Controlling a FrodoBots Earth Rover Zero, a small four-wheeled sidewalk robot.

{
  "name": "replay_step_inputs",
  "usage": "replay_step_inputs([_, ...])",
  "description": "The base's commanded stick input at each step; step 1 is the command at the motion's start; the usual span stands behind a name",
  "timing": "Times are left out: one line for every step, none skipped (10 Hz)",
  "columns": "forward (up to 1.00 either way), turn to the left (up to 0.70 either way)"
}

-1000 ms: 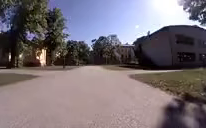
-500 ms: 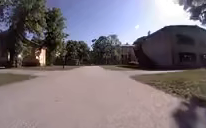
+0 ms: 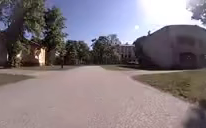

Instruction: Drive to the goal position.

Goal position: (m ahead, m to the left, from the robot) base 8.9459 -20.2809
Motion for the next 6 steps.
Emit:
replay_step_inputs([0.45, 0.0])
replay_step_inputs([0.45, 0.0])
replay_step_inputs([0.45, 0.0])
replay_step_inputs([0.45, 0.0])
replay_step_inputs([0.45, 0.0])
replay_step_inputs([0.45, 0.0])
